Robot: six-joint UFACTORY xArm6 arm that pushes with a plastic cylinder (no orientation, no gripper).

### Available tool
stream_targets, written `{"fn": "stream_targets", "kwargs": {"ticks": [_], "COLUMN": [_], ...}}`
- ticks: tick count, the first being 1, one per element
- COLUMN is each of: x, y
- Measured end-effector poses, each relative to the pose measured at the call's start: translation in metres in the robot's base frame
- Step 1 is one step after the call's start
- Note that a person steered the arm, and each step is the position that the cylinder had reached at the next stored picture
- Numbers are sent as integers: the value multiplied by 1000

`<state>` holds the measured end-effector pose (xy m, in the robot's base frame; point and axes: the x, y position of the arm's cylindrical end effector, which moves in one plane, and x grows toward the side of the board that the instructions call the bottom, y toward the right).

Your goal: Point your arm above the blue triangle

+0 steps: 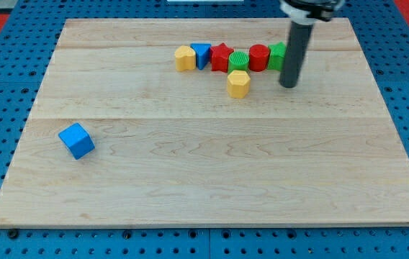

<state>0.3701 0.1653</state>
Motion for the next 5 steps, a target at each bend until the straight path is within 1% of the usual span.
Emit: {"fn": "stream_targets", "kwargs": {"ticks": [1, 2, 3, 4, 5], "x": [-37, -116, -163, -152, -116], "y": [78, 82, -21, -142, -222]}}
